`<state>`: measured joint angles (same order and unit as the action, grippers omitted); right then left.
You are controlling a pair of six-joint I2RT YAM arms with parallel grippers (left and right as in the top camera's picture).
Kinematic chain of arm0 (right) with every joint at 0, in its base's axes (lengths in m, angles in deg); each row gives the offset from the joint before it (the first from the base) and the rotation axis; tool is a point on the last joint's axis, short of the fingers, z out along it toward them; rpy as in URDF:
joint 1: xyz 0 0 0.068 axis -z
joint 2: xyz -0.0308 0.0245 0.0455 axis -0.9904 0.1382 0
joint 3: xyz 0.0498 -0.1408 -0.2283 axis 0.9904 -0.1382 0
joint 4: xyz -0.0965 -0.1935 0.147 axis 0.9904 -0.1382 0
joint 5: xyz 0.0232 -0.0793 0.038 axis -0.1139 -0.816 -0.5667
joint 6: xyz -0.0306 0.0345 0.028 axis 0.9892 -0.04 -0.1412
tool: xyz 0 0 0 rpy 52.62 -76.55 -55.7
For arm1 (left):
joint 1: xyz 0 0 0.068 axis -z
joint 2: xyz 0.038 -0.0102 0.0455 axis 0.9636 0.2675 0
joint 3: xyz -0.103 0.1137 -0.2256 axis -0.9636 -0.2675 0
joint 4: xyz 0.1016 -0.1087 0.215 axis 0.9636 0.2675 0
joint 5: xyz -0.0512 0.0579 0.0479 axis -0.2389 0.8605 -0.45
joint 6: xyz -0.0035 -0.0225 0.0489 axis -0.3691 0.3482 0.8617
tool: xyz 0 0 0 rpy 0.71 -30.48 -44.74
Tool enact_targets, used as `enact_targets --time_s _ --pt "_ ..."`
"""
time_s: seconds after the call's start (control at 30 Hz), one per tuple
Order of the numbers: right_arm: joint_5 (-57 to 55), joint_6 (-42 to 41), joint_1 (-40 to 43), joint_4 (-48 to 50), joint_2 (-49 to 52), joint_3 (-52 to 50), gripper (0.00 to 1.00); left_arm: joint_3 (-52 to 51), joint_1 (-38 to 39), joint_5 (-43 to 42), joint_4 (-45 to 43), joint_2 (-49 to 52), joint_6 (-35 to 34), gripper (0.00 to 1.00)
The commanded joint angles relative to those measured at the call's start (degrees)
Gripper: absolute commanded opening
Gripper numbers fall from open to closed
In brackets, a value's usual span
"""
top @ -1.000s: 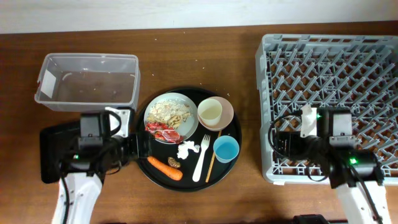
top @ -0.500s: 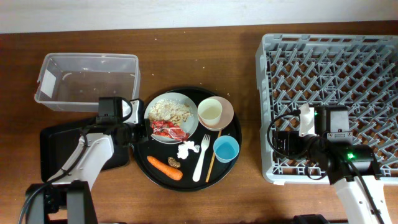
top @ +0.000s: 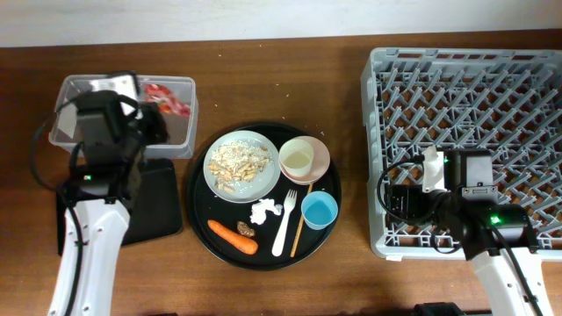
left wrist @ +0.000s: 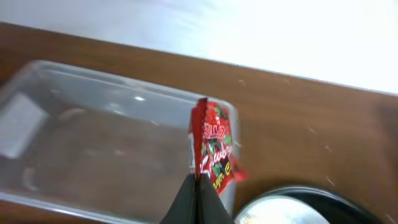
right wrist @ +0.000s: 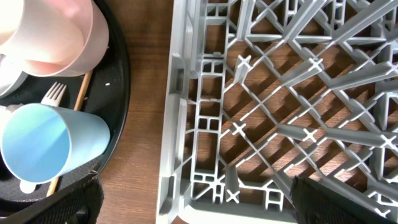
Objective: Sort waste into correct bins and load items into the dishwasher rack
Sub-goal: 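Grasp the red wrapper and tissue with left gripper, drop into clear bin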
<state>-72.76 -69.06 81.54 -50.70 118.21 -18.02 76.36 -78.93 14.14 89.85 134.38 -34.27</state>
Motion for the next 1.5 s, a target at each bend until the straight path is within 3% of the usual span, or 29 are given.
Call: enact_targets --time_s 0.0,0.03,0.07,0.1,0.17,0.2,0.23,0.27,0.33,0.43,0.53,0.57,0.6,0.7,0.77,0.83,0.87,0.97,1.1,1.23,1.3,1.37,1.47 --pt "-0.74 -0.24 0.17 0.00 -0.04 1.25 0.99 0.37 -4.04 3.87 -1.36 5.77 0.26 0.01" --pt "-0.74 -0.24 0.17 0.00 -0.07 1.25 0.99 0.37 -4.13 3.63 -1.36 8.96 0.28 0.18" --pt "-0.74 -0.24 0.17 0.00 -0.07 1.25 0.99 0.37 -4.13 2.40 -1.57 10.47 0.28 0.52" --pt "-0.74 -0.24 0.17 0.00 -0.04 1.25 0.99 0.37 -4.13 1.14 -1.86 11.15 0.31 0.64" --pt "-0.74 -0.24 0.17 0.00 -0.07 1.25 0.99 0.70 -4.09 -4.28 -1.92 9.70 0.28 0.71" --pt "-0.72 -0.24 0.17 0.00 -0.07 1.25 0.99 0.81 -4.09 -9.42 -0.87 7.89 0.26 0.79" --pt "-0.74 -0.24 0.17 0.00 -0.04 1.25 0.99 0.81 -3.98 -15.76 1.44 6.14 0.26 0.80" --pt "-0.74 -0.24 0.17 0.00 -0.04 1.25 0.99 0.81 -3.21 -20.61 5.29 4.48 0.26 0.99" --pt "-0.72 -0.24 0.17 0.00 -0.04 1.25 0.99 0.39 4.79 -22.67 21.92 3.56 0.28 0.99" --pt "-0.72 -0.24 0.17 -0.02 -0.04 1.25 0.99 -1.64 13.40 -18.36 27.74 4.52 0.26 0.99" --pt "-0.72 -0.26 0.17 -0.02 -0.07 1.25 0.99 -6.88 23.65 -10.91 24.76 6.73 0.26 0.97" --pt "-0.72 -0.26 0.17 -0.04 -0.04 1.25 0.98 -8.04 25.88 -8.83 22.88 8.15 0.26 0.91" --pt "-0.72 -0.26 0.17 -0.04 -0.04 1.25 0.99 -8.52 27.61 -7.87 21.27 9.88 0.28 0.84" --pt "-0.72 -0.26 0.17 -0.04 -0.07 1.25 0.99 -8.55 30.60 -7.87 17.46 16.57 0.26 0.80" --pt "-0.72 -0.26 0.17 -0.02 -0.04 1.25 0.99 -8.55 31.36 -7.87 16.57 20.46 0.26 0.63" --pt "-0.72 -0.26 0.17 -0.04 -0.04 1.25 0.99 -8.55 31.45 -7.89 15.30 21.77 0.26 0.30" --pt "-0.72 -0.26 0.17 -0.04 -0.07 1.25 0.99 -8.52 31.45 -8.09 14.67 21.57 0.26 0.19" --pt "-0.72 -0.26 0.17 -0.02 -0.04 1.25 0.99 -8.22 31.39 -8.04 14.82 19.71 0.28 0.03" --pt "-0.72 -0.26 0.17 -0.04 -0.04 1.25 0.99 -8.02 31.36 -5.84 15.78 12.02 0.28 0.00" --pt "-0.72 -0.26 0.17 -0.04 -0.04 1.25 0.99 -6.14 24.57 9.33 15.28 -1.60 0.28 0.00" --pt "-0.70 -0.26 0.17 -0.04 -0.04 1.25 0.99 -6.14 16.90 15.50 7.32 -4.94 0.31 0.00" --pt "-0.70 -0.26 0.17 -0.04 -0.04 1.25 0.99 -6.16 9.70 15.41 -1.66 -2.82 0.28 0.00" --pt "-0.70 -0.26 0.17 -0.04 -0.04 1.25 0.99 -6.16 5.27 15.28 -8.11 3.72 0.28 0.01"
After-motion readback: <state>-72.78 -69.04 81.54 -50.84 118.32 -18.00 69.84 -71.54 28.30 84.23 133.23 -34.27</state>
